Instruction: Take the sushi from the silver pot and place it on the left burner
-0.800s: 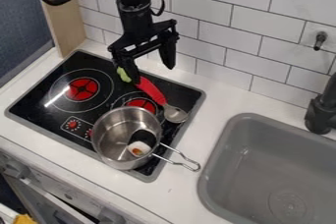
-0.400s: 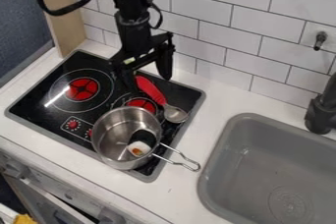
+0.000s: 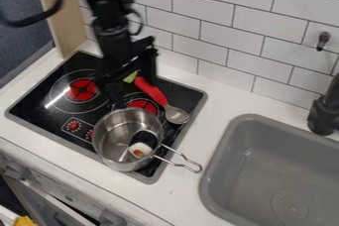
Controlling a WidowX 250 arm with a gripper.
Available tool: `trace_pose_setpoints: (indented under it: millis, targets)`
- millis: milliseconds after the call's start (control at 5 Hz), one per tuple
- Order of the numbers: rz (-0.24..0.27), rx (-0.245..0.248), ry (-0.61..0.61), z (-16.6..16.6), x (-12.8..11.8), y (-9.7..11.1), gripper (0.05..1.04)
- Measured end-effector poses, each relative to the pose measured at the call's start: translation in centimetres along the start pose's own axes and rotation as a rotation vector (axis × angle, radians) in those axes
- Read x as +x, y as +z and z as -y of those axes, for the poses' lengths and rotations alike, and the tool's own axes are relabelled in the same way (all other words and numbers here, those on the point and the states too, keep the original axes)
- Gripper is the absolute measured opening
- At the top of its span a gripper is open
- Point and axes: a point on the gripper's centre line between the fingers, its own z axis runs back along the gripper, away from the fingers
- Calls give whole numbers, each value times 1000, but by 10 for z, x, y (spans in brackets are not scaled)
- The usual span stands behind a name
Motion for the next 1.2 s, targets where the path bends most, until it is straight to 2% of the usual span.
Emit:
trace_pose_setpoints:
  millis: [400, 1000, 1200]
  targets:
    - [8, 33, 83, -20, -17, -4, 999]
    - [3, 131, 30, -20, -38, -41, 999]
    - [5, 158, 35, -24, -37, -50, 999]
